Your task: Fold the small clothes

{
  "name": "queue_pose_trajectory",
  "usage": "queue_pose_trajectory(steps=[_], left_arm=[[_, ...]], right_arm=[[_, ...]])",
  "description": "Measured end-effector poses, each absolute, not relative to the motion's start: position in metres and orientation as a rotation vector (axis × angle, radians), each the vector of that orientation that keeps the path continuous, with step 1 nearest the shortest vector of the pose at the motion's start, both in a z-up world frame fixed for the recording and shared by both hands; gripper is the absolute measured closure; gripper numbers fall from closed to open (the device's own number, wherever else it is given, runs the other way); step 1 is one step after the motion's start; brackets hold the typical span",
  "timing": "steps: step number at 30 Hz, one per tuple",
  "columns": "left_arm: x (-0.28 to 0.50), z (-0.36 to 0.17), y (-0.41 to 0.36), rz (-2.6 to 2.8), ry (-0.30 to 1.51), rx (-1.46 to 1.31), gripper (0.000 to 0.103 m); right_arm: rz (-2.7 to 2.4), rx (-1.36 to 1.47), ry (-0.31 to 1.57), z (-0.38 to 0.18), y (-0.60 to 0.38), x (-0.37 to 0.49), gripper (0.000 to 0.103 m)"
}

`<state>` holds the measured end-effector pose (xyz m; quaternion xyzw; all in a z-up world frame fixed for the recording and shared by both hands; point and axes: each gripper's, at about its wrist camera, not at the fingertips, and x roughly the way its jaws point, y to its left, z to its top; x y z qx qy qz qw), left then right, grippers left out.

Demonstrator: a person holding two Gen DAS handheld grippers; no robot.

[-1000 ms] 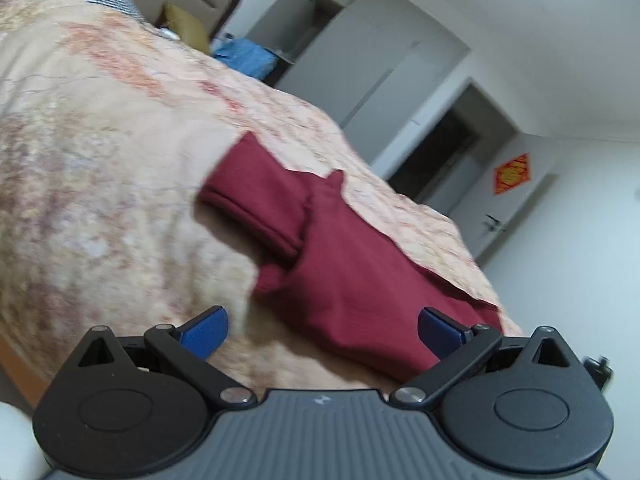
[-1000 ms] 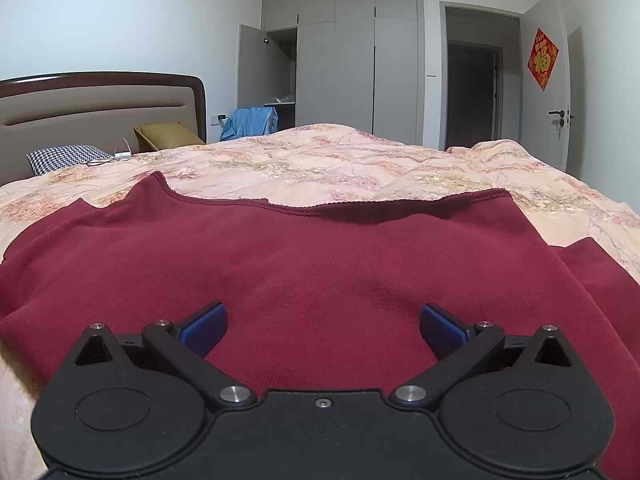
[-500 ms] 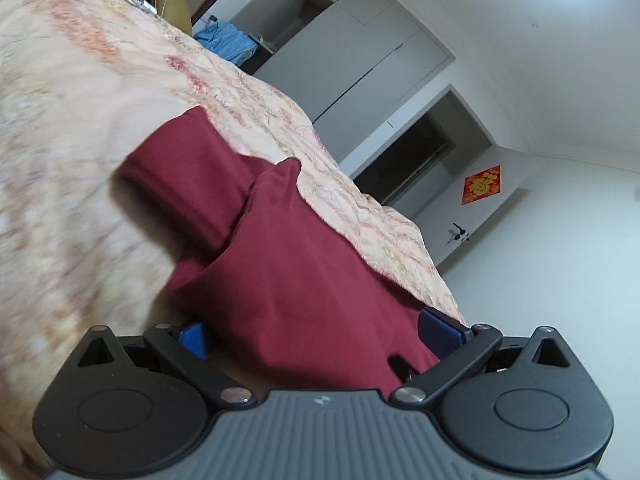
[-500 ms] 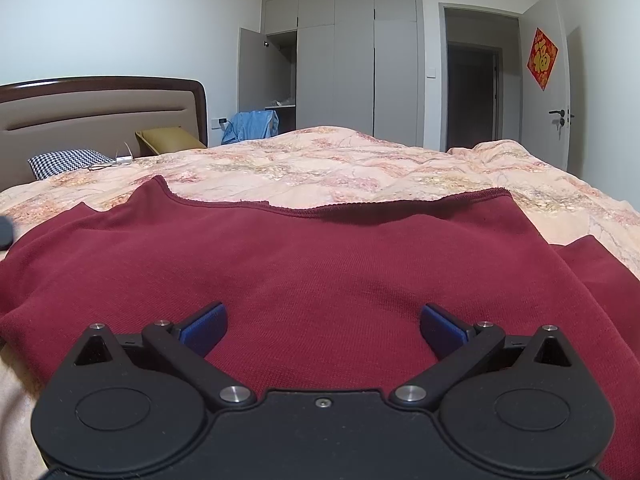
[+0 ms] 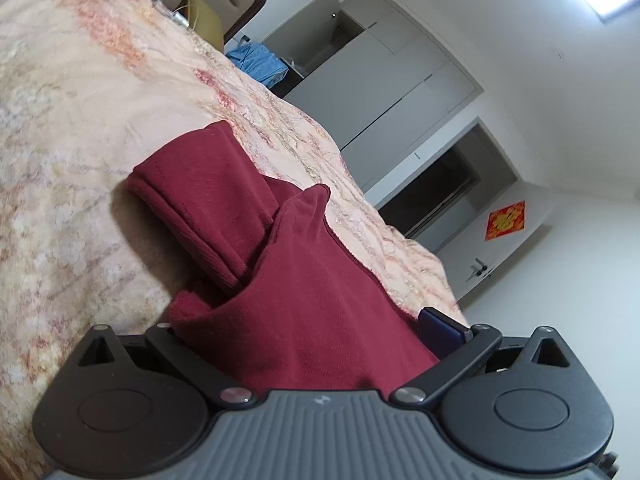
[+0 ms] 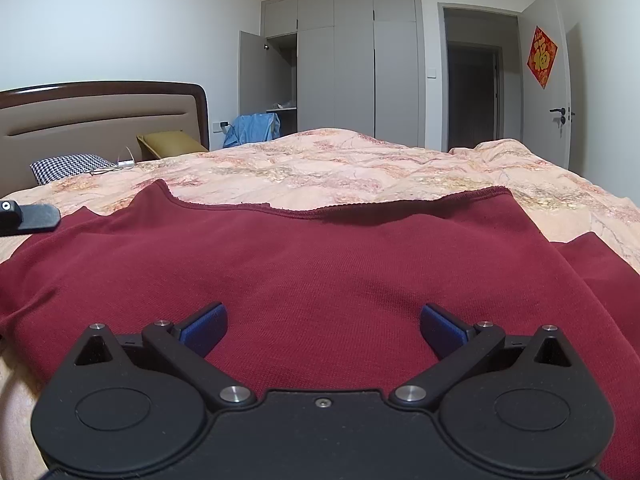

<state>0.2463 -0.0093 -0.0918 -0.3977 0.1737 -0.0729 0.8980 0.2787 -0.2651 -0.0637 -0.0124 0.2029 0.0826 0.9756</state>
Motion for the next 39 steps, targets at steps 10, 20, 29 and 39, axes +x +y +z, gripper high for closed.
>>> queue_pose_trajectory(steps=[10, 20, 29, 39], left_arm=[[0.241, -0.095, -0.009, -0.158, 0.346, -0.812, 0.000], [0.254, -0.086, -0.011, -0.020, 0.352, -0.849, 0.021], [0.265, -0.080, 0.001, 0.096, 0.368, -0.848, 0.071], [0.298, 0.003, -0.052, -0.071, 0.326, -0.502, 0.085]], right_arm=[[0.166, -0.025, 0.409, -0.064, -0.265, 0.278, 0.000], [0.165, -0.027, 0.407, -0.064, -0.265, 0.278, 0.000], [0.167, -0.044, 0.467, -0.054, -0.265, 0.285, 0.000], [0.166, -0.082, 0.466, -0.019, -0.323, 0.246, 0.000]])
